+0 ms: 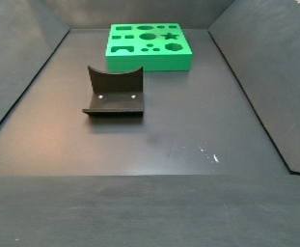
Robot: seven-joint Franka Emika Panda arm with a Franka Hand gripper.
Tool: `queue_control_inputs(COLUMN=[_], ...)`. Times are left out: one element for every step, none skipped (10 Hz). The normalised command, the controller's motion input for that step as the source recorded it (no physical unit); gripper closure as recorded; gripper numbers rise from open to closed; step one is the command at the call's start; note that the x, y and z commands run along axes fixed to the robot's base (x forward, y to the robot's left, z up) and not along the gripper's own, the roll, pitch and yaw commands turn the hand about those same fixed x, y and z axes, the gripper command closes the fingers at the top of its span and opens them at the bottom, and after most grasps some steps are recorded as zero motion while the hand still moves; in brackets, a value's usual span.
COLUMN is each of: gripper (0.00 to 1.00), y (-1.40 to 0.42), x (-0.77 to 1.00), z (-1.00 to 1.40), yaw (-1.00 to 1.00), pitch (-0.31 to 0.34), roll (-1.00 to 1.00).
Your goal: Insert the hexagon object.
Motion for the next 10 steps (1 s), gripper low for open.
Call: queue_control_inputs(gripper=[1.00,1.00,1.00,1.00,1.00,1.00,1.00,1.00,1.00,1.00], y=[0.00,0.40,0.59,0.51,0.07,0.01,0.00,0.00,0.09,0.14], x=[-0.01,-0.15,-0.10,-0.11,-0.19,-0.17,-0.16,-0.07,-0.01,0.00], z=[0.00,-0.34,-0.55,-0.85,-0.79,-0.74,-0.73,-0.63,-0.53,-0.37], yaw=[0.00,-0.06,-0.02,-0.50,-0.95,-1.00,-1.00,-0.96,-0.84,-0.72], pitch=[0.000,-0.003,-0.043,0.000,0.000,0.000,0.000,-0.050,-0.033,-0.083], roll=[0.00,0.22,0.18,-0.01,0.00,0.00,0.00,-0.04,-0.06,-0.09])
